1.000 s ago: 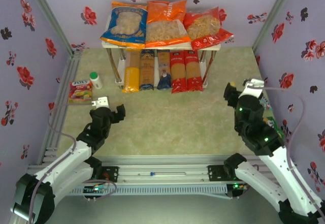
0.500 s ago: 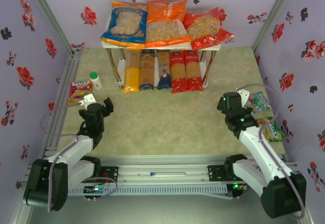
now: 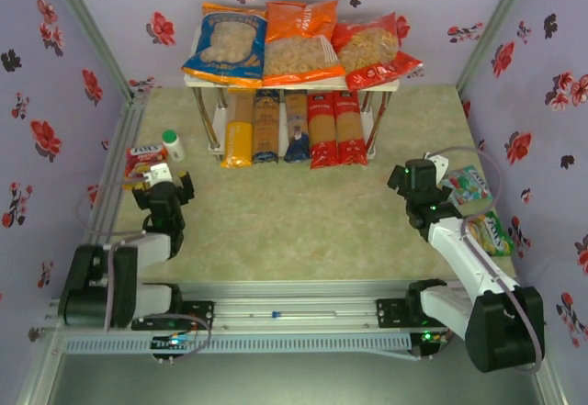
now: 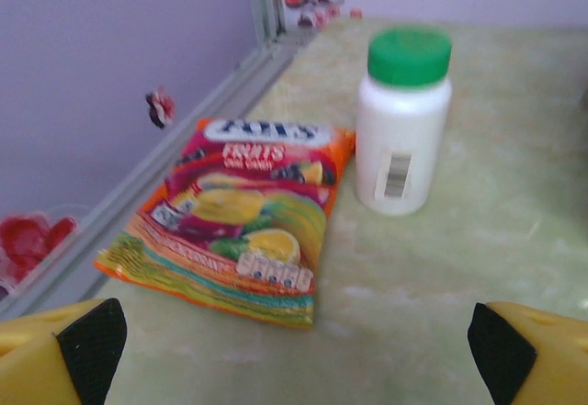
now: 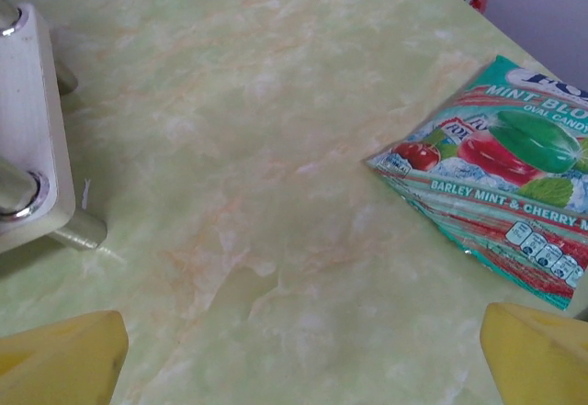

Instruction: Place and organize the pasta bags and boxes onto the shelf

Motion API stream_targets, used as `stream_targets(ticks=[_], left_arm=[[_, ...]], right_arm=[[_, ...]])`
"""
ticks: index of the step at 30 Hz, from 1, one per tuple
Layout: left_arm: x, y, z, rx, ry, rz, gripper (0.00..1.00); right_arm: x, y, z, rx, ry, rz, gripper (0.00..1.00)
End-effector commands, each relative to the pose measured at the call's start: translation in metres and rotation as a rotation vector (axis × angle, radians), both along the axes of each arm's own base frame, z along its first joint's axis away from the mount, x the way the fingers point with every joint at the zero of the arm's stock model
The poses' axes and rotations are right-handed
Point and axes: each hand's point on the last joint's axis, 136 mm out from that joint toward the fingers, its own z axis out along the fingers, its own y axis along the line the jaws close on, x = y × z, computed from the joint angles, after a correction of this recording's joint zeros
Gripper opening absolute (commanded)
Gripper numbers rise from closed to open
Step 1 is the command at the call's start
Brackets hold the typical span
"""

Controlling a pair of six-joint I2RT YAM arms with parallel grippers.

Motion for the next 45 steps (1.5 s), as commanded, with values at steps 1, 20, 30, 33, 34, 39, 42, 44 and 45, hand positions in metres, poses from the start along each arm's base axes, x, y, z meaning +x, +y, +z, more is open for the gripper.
stream_targets(ticks=[1, 20, 30, 33, 34, 39, 42, 44, 45], left_arm=[[0.025, -0.008, 0.009, 0.048, -0.067, -0.060, 1.00], [0.040, -0.029, -0.001, 0.062, -0.050, -0.192, 1.00], [0.041, -0.029, 0.000, 0.060, -0.050, -0.194, 1.00], [0.043, -0.028, -0.002, 0.056, -0.039, -0.189, 1.00], [0.043, -0.027, -0.002, 0.053, -0.034, -0.185, 1.00], [0.044, -0.026, -0.002, 0.048, -0.030, -0.180, 1.00], [0.045, -0.024, -0.002, 0.043, -0.026, -0.175, 1.00], [0.045, -0.024, -0.003, 0.042, -0.024, -0.176, 1.00], [0.045, -0.024, -0.002, 0.042, -0.026, -0.173, 1.00]], right_arm=[[0.001, -0.006, 0.001, 0.006, -0.060, -0.029, 0.99], [0.026, -0.054, 0.001, -0.299, -0.296, -0.191, 0.99], [0.072, -0.028, -0.036, -0.287, -0.186, 0.019, 0.99], [0.066, -0.026, -0.035, -0.270, -0.229, 0.039, 0.95], [0.065, -0.023, -0.035, -0.265, -0.249, 0.059, 0.90], [0.066, -0.026, -0.047, -0.234, -0.228, 0.055, 0.88], [0.070, -0.031, -0.046, -0.228, -0.251, 0.043, 0.99], [0.069, -0.031, -0.047, -0.227, -0.241, 0.043, 0.99], [0.069, -0.031, -0.047, -0.230, -0.251, 0.043, 0.99]])
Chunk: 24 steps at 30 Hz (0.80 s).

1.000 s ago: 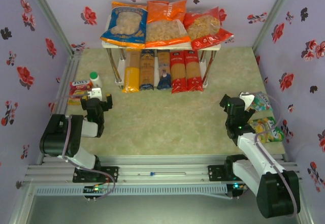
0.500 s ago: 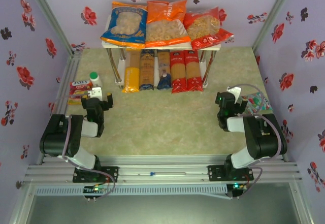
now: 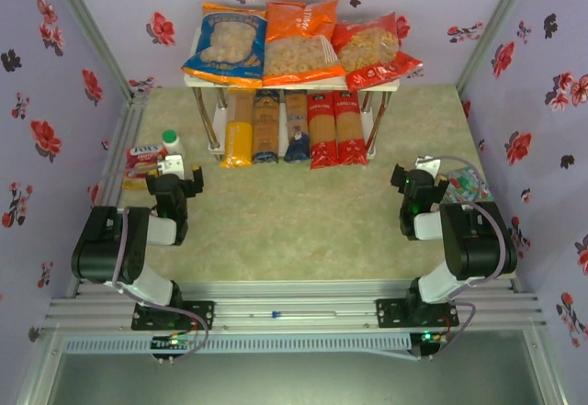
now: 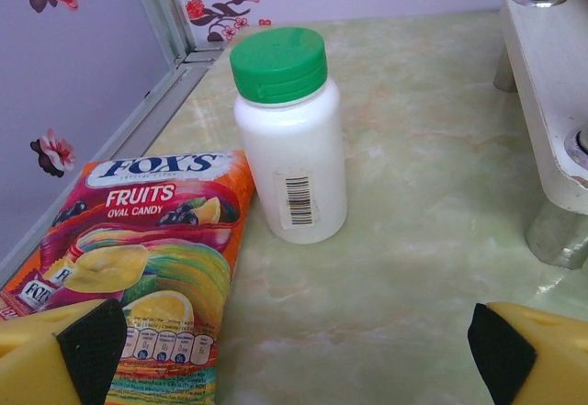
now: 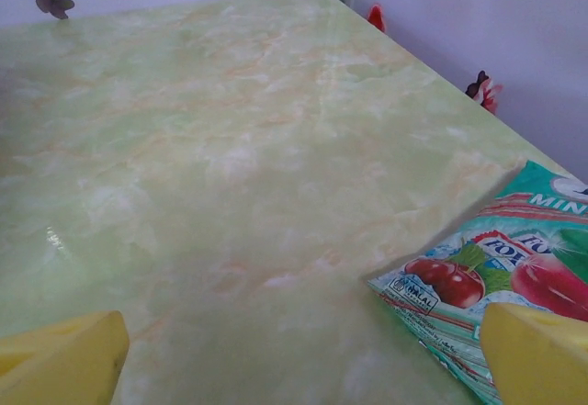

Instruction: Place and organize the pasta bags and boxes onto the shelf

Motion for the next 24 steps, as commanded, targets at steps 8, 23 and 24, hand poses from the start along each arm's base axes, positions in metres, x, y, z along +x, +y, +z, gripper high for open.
stream_targets(ticks=[8, 23, 24], left_arm=[[0.0025, 0.0008, 0.0076, 0.007, -0.025, -0.006, 1.00], [0.0032, 0.0004, 0.0066, 0.006, -0.019, -0.007, 1.00], [0.0031, 0.0005, 0.0070, 0.006, -0.020, -0.007, 1.00]], right_arm=[[0.0060, 0.0007, 0.0105, 0.014, -0.044, 0.005, 0.99], [0.0055, 0.0005, 0.0110, 0.013, -0.047, 0.005, 0.99], [0.0056, 0.0005, 0.0110, 0.013, -0.047, 0.005, 0.99]])
